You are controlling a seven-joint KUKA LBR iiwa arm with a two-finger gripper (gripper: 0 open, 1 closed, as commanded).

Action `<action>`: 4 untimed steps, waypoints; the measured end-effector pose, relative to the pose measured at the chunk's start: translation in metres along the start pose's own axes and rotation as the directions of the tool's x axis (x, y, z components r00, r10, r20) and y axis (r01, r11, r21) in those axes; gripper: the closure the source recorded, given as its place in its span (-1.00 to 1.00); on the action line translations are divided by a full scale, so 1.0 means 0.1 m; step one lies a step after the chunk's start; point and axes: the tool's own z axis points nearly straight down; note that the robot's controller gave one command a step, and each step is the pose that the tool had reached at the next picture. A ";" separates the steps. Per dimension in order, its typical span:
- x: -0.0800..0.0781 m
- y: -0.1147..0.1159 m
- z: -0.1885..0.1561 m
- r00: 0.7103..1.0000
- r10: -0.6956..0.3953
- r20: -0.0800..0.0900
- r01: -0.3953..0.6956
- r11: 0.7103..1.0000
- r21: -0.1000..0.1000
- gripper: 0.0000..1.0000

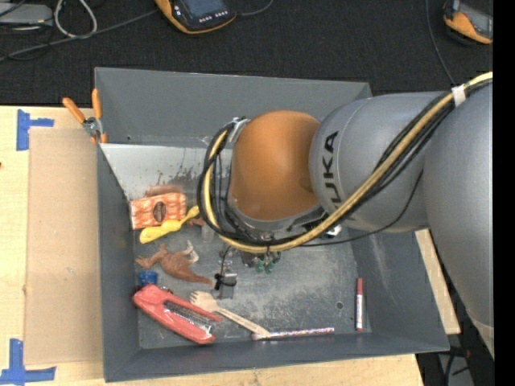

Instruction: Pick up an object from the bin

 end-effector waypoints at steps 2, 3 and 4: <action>0.53 0.32 0.78 1.000 0.026 -0.001 -0.026 1.000 0.000 -1.00; 0.19 0.07 0.79 0.999 0.052 0.009 -0.052 0.999 -0.002 1.00; 0.19 0.07 0.79 0.999 0.054 0.009 -0.053 0.999 -0.002 1.00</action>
Offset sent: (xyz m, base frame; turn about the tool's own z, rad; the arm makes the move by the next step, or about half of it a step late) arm -0.0540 0.0322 -0.0781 0.0252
